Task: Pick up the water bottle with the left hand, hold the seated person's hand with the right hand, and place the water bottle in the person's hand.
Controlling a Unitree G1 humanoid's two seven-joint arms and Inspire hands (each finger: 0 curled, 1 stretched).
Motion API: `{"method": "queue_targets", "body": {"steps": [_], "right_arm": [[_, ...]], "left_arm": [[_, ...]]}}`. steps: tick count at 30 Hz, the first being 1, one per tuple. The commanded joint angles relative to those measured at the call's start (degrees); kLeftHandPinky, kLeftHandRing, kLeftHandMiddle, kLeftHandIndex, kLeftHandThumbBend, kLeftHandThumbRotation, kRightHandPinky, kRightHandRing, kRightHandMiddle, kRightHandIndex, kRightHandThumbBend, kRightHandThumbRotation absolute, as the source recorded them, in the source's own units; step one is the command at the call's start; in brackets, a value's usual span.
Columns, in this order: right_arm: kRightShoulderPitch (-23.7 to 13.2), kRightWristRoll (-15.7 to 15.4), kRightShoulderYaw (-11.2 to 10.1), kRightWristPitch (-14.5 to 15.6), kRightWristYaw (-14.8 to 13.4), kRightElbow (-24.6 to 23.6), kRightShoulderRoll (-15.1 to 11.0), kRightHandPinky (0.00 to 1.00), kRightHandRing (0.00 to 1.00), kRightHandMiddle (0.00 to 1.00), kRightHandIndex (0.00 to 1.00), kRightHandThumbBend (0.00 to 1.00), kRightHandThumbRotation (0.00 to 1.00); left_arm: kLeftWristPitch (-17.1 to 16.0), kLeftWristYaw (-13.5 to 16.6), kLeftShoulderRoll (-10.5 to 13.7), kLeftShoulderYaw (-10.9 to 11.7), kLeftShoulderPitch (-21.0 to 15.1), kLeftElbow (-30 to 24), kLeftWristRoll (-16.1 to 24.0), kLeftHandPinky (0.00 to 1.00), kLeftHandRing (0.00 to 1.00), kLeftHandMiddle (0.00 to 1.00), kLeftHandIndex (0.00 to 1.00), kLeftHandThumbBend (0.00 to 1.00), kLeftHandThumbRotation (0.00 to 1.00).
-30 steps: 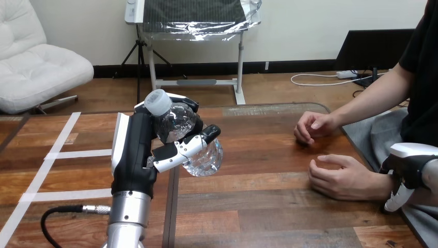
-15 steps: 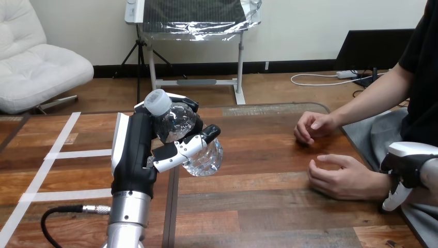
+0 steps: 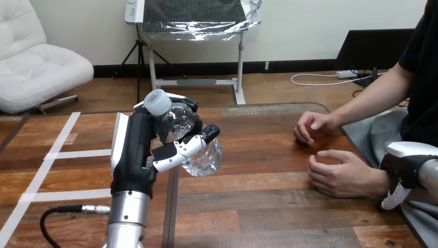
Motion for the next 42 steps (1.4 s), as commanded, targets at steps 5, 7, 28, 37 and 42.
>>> {"method": "queue_targets", "body": {"steps": [5, 7, 28, 37, 42], "right_arm": [[1.43, -0.96, 3.03, -1.43, 0.19, 0.32, 2.31, 0.45, 0.58, 0.68, 0.61, 0.68, 0.00], [1.75, -0.29, 2.47, -1.28, -0.21, 0.46, 2.64, 0.44, 0.58, 0.68, 0.63, 0.68, 0.00], [1.69, 0.10, 3.15, -2.44, -2.18, 3.20, 3.92, 0.56, 0.71, 0.76, 0.54, 0.66, 0.00], [1.68, 0.86, 2.86, -4.26, -3.70, 4.14, 3.82, 0.55, 0.68, 0.74, 0.56, 0.64, 0.00], [1.67, 1.17, 2.49, -3.48, -3.41, 3.51, 3.89, 0.53, 0.66, 0.74, 0.55, 0.63, 0.00]], "left_arm": [[-1.22, 0.71, -0.10, 0.77, -2.58, -3.40, -0.06, 0.37, 0.42, 0.46, 0.49, 0.62, 0.00], [-1.08, 0.58, -0.19, 0.76, -2.50, -3.57, -0.36, 0.37, 0.42, 0.46, 0.49, 0.62, 0.00], [-0.42, 0.57, -0.06, 0.82, -2.08, -4.63, -0.15, 0.37, 0.42, 0.46, 0.49, 0.62, 0.00], [-0.22, 0.61, -0.02, 0.94, -2.09, -4.68, -0.16, 0.37, 0.42, 0.46, 0.49, 0.62, 0.00], [0.02, 0.71, -0.07, 0.95, -2.15, -4.72, -0.05, 0.37, 0.42, 0.46, 0.49, 0.62, 0.00]]}}
